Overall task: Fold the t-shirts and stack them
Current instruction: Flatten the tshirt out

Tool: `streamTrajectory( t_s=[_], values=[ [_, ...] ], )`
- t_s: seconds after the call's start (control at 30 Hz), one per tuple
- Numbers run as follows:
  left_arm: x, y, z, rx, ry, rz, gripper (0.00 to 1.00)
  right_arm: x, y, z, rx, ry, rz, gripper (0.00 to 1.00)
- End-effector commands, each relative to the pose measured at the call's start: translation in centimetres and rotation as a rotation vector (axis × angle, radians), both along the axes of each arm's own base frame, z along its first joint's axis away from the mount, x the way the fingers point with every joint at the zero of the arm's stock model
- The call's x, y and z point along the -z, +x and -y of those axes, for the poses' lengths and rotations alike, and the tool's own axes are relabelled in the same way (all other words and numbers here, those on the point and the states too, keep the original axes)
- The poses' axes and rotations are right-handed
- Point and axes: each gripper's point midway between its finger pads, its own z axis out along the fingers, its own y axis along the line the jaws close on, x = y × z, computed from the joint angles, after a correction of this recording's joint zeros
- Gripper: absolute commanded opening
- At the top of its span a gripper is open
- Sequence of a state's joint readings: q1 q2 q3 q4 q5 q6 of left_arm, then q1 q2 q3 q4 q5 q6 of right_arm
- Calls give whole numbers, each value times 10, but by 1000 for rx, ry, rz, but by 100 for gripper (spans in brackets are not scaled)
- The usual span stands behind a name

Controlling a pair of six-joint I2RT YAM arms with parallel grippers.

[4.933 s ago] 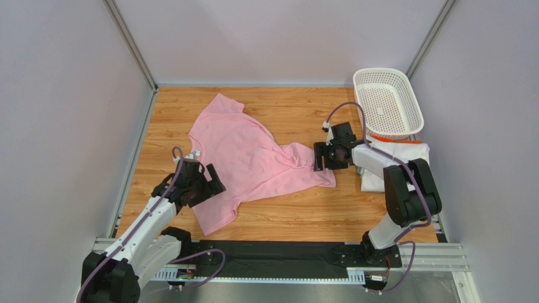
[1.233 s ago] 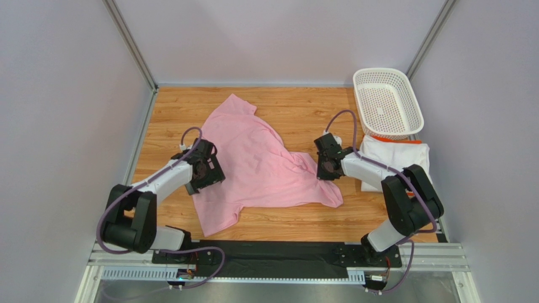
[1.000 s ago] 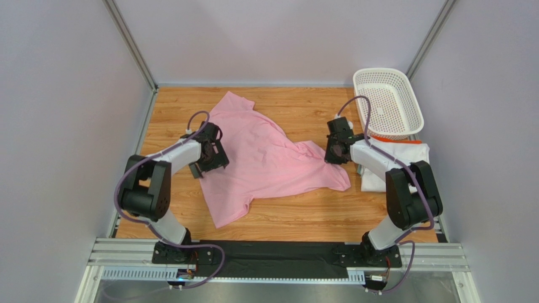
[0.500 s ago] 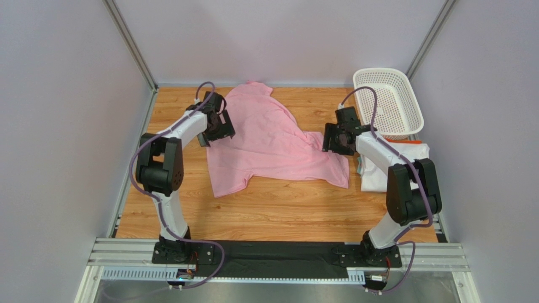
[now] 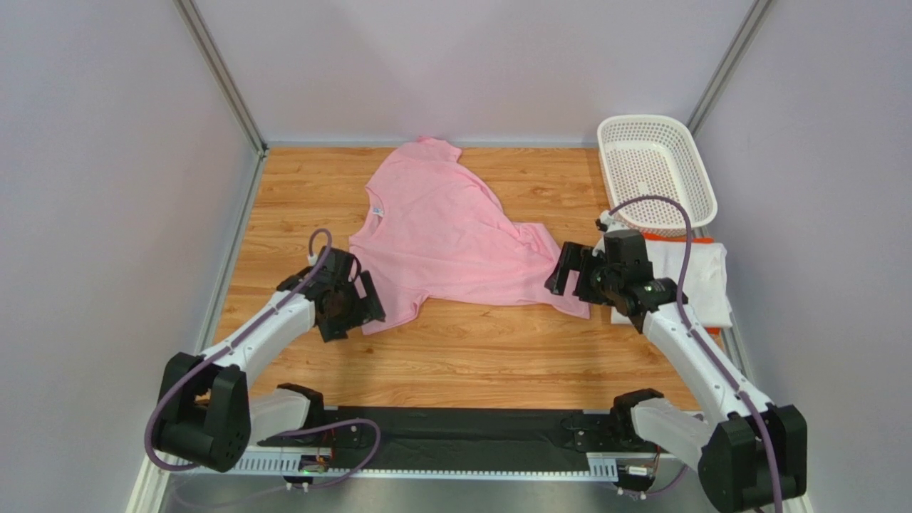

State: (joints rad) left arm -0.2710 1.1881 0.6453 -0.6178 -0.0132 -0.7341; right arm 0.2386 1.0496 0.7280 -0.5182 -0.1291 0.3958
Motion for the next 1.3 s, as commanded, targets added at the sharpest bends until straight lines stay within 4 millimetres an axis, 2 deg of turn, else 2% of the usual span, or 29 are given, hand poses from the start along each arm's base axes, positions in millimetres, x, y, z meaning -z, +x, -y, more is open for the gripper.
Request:
streamTrajectory(
  t_s=[0.0,0.1,0.23,0.4,0.5,0.57,0.6,0.63,0.8,0.9,0.93,1.03,1.17,1.27],
  values=[
    [-5,1,21,8,-108,53,93,-4,-17,-12,-34,92,12,100],
    [7,-5,14,-11,-77,29,81,-3,-27,-8,-24,91,17,100],
    [16,-5,12,-21,-55,-2,73,4,-34,-5,-16,83,6,100],
    [24,5,11,-24,-28,-29,67,11,-41,-4,-30,77,-4,100],
    [30,9,15,-16,-34,-50,51,15,-41,1,-11,56,-7,100],
    [32,10,18,8,-38,-58,31,17,-39,5,13,36,-6,100],
    [32,11,19,9,-39,-54,7,19,-39,7,18,28,-10,100],
    [31,13,18,9,-35,-48,0,20,-39,8,24,22,-15,100],
    [15,17,15,16,-23,7,0,27,-38,17,63,-20,-36,100],
    [-1,17,0,-35,30,69,0,29,-37,24,94,-48,-45,100],
    [-1,12,-5,-53,46,75,0,30,-36,26,108,-55,-48,100],
    [-21,5,-21,-123,66,171,0,37,-37,30,131,-74,-70,99],
    [-30,-4,-27,-159,47,248,0,48,-39,22,108,-47,-115,89],
    [-34,-9,-33,-174,58,270,0,63,-49,15,80,-22,-179,81]
  ],
)
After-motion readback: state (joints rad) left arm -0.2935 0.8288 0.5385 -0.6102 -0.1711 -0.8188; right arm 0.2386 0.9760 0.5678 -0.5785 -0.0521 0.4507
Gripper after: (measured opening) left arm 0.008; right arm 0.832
